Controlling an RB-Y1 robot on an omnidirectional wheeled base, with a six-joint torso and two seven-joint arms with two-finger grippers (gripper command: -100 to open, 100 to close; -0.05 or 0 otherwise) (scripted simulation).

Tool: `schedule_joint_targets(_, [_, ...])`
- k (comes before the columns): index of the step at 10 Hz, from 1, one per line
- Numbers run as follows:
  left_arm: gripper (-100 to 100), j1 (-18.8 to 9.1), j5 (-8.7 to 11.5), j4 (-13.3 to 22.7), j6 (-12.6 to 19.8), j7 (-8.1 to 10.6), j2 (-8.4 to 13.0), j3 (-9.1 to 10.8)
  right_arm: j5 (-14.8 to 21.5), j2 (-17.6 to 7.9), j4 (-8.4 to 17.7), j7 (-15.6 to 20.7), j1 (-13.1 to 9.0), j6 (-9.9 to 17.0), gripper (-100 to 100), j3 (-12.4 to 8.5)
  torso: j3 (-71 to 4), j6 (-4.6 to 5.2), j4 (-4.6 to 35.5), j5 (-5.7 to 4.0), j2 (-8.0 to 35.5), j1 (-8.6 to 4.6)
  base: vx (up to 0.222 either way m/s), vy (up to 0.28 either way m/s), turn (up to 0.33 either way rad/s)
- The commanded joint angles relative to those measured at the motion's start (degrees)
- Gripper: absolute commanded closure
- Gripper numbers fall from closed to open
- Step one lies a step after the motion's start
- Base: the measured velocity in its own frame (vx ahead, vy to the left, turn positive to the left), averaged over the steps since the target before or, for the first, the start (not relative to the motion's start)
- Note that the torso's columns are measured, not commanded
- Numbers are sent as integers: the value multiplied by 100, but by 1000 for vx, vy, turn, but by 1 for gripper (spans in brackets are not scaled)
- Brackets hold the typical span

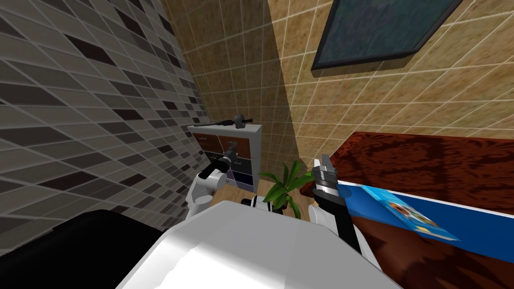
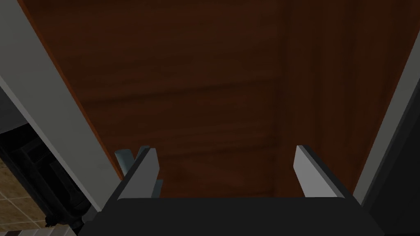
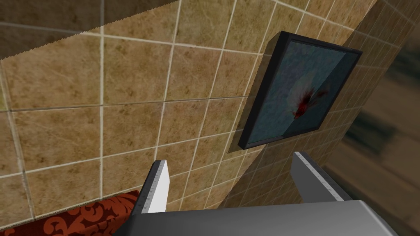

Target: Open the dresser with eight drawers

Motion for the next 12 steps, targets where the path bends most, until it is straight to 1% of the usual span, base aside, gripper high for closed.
schedule_joint_targets(1, [-100, -141, 5, -269, 267, 9, -176, 69, 0, 0, 0, 0, -1, 0, 0, 0, -11, 5, 13, -10, -8, -1, 22, -22, 19])
schedule_joint_targets(4, [-100, -187, 9, -655, 382, 10, -366, 96, 0, 0, 0, 0, -1, 0, 0, 0, -3, 7, 49, -37, 17, -26, 10, 0, -7])
schedule_joint_targets(5, [-100, -187, 9, -655, 382, 10, -366, 96, 0, 0, 0, 0, -1, 0, 0, 0, 4, 1, 54, -38, 28, -27, 0, 0, 0])
schedule_joint_targets(7, [-100, -200, 10, -868, 415, 10, -470, 103, 0, 0, 0, 0, -1, 0, 0, 0, 10, 7, 52, -39, 34, -38, 0, 0, 0])
schedule_joint_targets(8, [-100, -114, -24, -735, 469, 0, -476, 59, 0, 0, 0, 0, -1, 0, 0, 0, 17, 1, 57, -41, 44, -43, 0, 0, 0])
schedule_joint_targets(9, [-100, -101, -5, -760, 547, 41, -512, 83, 0, 0, 0, 0, -1, 0, 0, 0, 21, 1, 51, -36, 47, -40, 47, 25, -56])
schedule_joint_targets(10, [-100, -52, -8, -698, 555, 20, -498, 66, 0, 0, 0, 0, -1, 0, 0, 0, 2, 7, 48, -35, 20, -27, 15, 15, -19])
schedule_joint_targets(11, [100, -23, -4, -670, 599, 26, -502, 60, 0, 0, 0, 0, -1, 0, 0, 0, -8, 4, 38, -31, 9, -23, 0, 0, 0])
schedule_joint_targets(12, [100, 26, 20, -727, 629, 32, -502, 37, 0, 0, 0, 0, -1, 0, 0, 0, -4, 1, 17, -16, 3, -17, -123, 34, 30])
